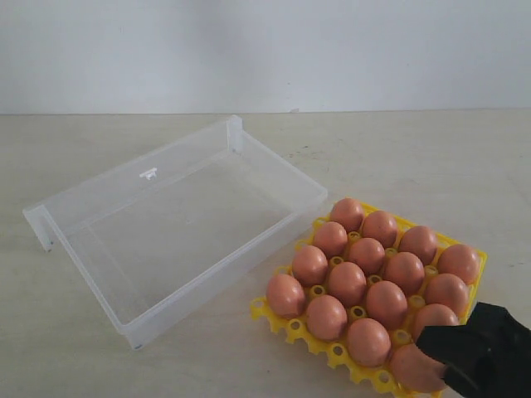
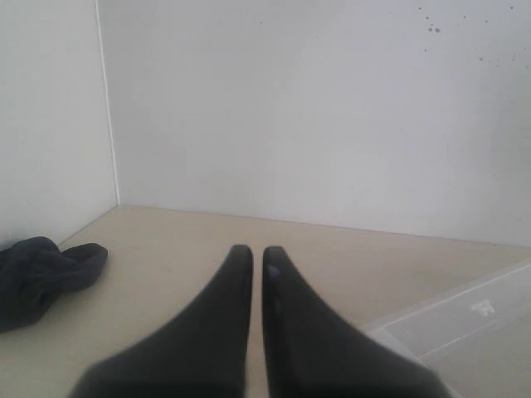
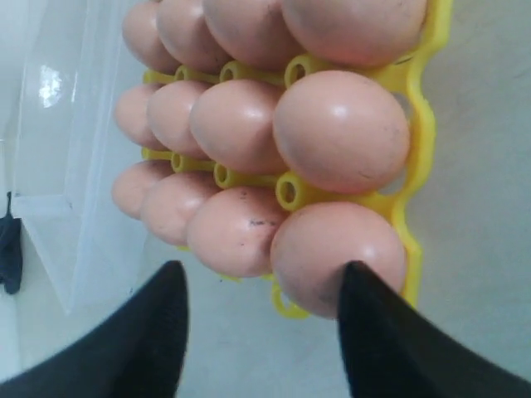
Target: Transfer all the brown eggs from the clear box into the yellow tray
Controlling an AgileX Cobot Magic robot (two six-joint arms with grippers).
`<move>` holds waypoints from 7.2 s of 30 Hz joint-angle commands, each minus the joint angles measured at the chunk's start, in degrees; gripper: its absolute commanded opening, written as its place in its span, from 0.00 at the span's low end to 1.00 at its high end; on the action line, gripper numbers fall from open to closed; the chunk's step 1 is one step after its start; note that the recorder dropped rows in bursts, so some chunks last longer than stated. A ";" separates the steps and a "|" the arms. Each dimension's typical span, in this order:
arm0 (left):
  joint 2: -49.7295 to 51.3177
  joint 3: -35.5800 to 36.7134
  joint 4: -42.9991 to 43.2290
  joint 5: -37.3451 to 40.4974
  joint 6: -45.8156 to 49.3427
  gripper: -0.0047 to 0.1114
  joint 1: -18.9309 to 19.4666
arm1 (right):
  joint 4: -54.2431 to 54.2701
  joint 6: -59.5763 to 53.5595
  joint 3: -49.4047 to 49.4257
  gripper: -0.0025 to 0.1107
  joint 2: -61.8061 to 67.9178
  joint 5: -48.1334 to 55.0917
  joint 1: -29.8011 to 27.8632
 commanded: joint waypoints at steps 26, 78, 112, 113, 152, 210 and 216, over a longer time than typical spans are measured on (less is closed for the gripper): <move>-0.23 -0.19 0.01 -0.47 0.14 0.08 -0.04 | 59.03 -144.74 -29.44 0.02 -1.11 77.77 0.03; -0.23 -0.19 0.01 -0.38 0.14 0.08 -0.04 | 65.77 -156.42 -18.48 0.02 12.64 44.72 0.03; -0.23 -0.19 0.01 -0.41 0.14 0.08 -0.04 | 78.18 -171.60 -15.36 0.02 12.64 39.77 0.03; -0.23 -0.19 0.01 -0.41 0.14 0.08 -0.04 | 78.18 -171.60 -15.36 0.02 12.64 39.77 0.03; -0.23 -0.19 0.01 -0.41 0.14 0.08 -0.04 | 83.78 -154.06 -27.58 0.02 -4.21 28.24 0.03; -0.23 -0.19 0.01 -0.41 0.14 0.08 -0.04 | 57.71 -123.93 0.03 0.02 -40.58 -21.64 -16.55; -0.23 -0.19 0.01 -0.41 0.14 0.08 -0.04 | 57.67 -120.61 0.03 0.02 -50.13 18.62 -16.55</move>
